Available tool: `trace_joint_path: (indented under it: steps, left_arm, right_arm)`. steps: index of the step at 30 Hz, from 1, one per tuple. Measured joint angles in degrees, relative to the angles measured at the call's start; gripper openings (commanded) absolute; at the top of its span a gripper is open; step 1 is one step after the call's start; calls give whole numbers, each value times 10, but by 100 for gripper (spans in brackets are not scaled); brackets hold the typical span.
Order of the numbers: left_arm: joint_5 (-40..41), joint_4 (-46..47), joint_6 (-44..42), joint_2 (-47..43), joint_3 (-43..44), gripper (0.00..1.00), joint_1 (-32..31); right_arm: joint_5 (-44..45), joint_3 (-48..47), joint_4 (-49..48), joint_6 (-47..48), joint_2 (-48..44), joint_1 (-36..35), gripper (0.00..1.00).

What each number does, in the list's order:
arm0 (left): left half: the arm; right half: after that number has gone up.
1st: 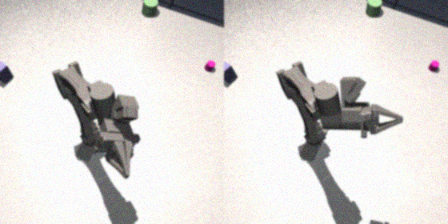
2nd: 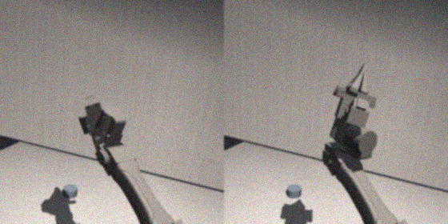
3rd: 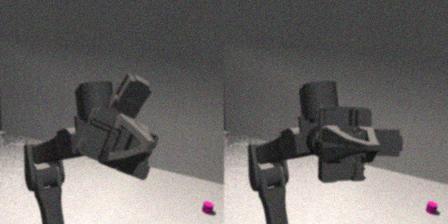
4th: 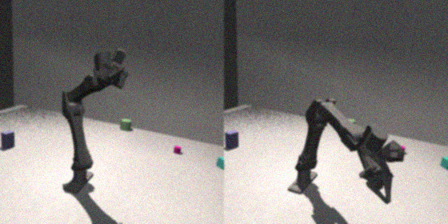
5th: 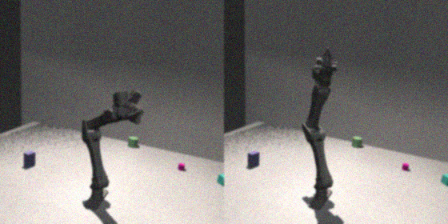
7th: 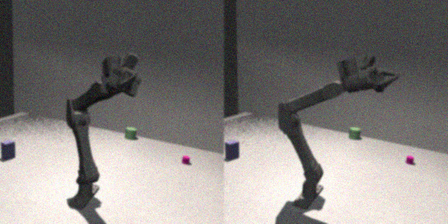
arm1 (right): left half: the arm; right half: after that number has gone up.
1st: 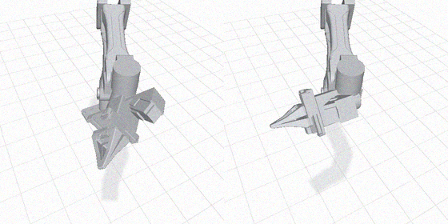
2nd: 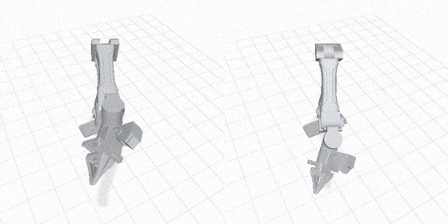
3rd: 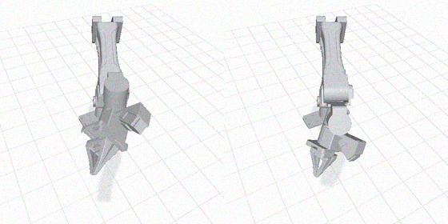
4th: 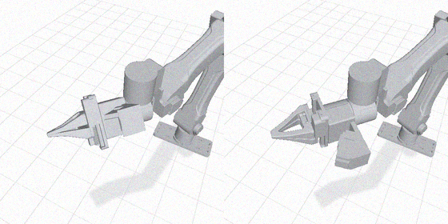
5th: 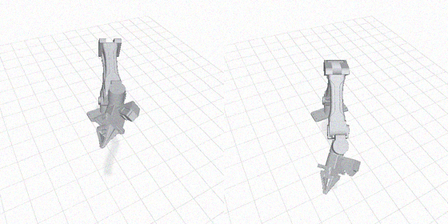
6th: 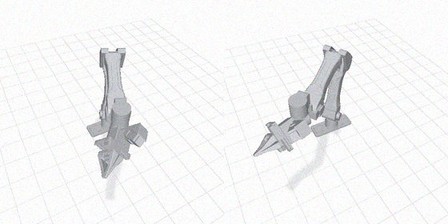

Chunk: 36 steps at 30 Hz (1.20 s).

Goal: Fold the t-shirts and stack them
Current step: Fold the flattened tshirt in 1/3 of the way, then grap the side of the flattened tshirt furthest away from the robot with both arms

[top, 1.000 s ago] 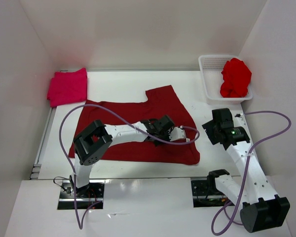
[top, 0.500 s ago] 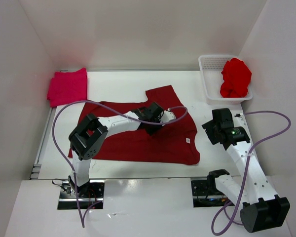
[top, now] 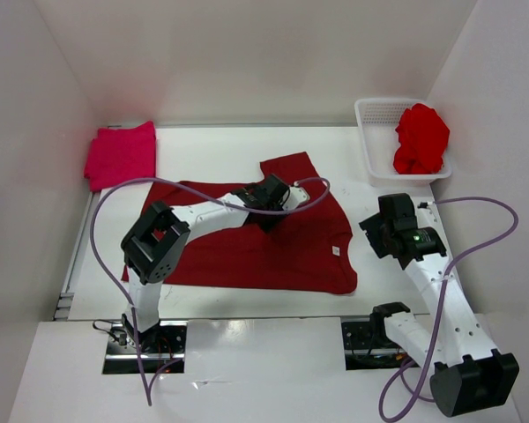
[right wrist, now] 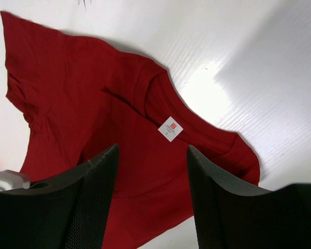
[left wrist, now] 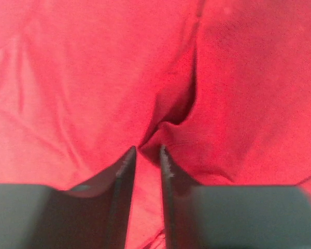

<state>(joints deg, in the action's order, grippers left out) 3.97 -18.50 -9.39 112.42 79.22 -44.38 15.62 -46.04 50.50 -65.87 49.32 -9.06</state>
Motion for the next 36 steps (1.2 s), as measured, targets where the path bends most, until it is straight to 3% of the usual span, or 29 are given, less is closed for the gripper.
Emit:
trace_joint_path:
  steps: [6,12,15,18,22,25,30,36]
  left_arm:
    - [18,3,7,0,10,54,12]
    - [33,-6,7,-2,10,57,29]
    - [16,-26,10,-24,10,61,71]
    - [-7,-31,19,-78,1,65,153]
    - [-9,-27,21,-157,-15,66,274]
    - [-6,-21,18,-186,-33,69,328]
    - [0,-29,17,-165,-54,70,387]
    - [-28,-38,24,-125,-53,70,514]
  right_arm:
    - [0,0,-1,2,2,-3,60]
    - [2,0,-5,9,16,-22,60]
    - [14,-10,-5,19,59,-73,60]
    - [23,-46,-10,37,138,-130,60]
    - [35,-127,-31,70,266,-179,62]
    - [37,-210,-49,95,360,-197,63]
    - [45,-359,-70,148,501,-202,66]
    - [50,-561,-77,207,664,-175,66]
